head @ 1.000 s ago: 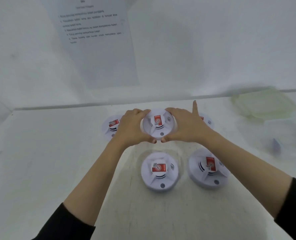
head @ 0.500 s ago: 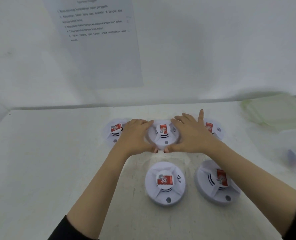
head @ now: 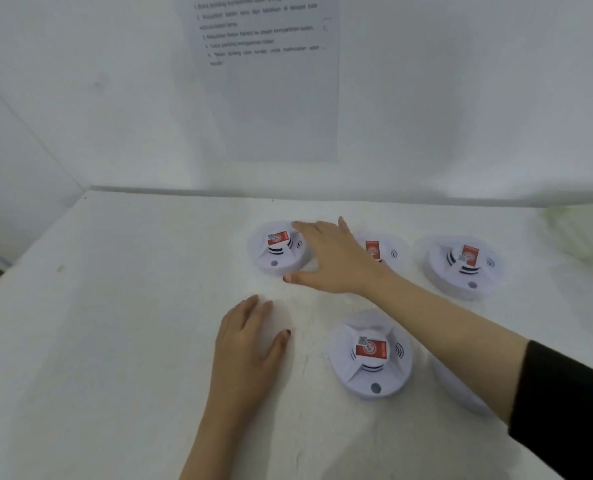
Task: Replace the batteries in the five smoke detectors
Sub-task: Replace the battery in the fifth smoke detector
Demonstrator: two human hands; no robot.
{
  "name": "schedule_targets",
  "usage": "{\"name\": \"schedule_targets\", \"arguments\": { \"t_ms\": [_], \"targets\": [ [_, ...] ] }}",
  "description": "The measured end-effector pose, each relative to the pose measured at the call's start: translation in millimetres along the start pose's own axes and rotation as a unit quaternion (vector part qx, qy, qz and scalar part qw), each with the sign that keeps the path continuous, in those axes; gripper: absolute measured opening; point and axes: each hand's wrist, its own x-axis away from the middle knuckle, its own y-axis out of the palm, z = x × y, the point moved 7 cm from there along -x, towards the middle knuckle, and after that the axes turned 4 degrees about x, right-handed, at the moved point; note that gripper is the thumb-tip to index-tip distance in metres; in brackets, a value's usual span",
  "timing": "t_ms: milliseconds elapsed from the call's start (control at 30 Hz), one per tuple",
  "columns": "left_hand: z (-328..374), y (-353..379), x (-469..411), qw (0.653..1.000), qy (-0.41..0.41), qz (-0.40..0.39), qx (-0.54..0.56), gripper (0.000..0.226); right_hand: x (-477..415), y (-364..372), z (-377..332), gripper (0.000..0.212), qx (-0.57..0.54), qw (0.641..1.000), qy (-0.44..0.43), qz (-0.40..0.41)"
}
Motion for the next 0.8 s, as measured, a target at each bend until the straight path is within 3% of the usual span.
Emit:
{"name": "schedule_targets", "arguments": {
  "t_ms": [100, 200, 400, 533, 633, 733, 800],
  "targets": [
    [-1, 1, 0, 1.0, 0.004, -0.001, 0.001, 0.06, -11, 14, -4, 0.099, 0.027, 0.999, 0.034, -0.027],
    [-1, -1, 0, 1.0, -0.004, 0.003, 0.01, 0.061, -18, 16, -4, 0.094, 0.036, 0.997, 0.062, -0.005],
    [0, -4, -1, 0.999, -0.007, 0.013, 0.038, 0.063, -6, 2, -4, 0.074, -0.095, 0.992, 0.062, 0.061],
    [4, -13, -1, 0.984, -0.053, 0.033, 0.166, 0.081, 14, -13, -3, 0.068, -0.171, 0.976, 0.121, 0.065],
    [24, -24, -7, 0.968, -0.02, 0.053, 0.243, 0.081, 37, -25, -3, 0.053, -0.296, 0.939, 0.164, 0.057],
    [56, -35, -12, 0.956, 0.04, 0.041, 0.286, 0.081, 62, -30, -5, 0.069, -0.434, 0.879, 0.194, 0.027],
    [79, -41, -11, 0.949, 0.08, 0.022, 0.304, 0.087, 82, -34, -7, 0.066, -0.49, 0.848, 0.2, 0.02]
  ]
}}
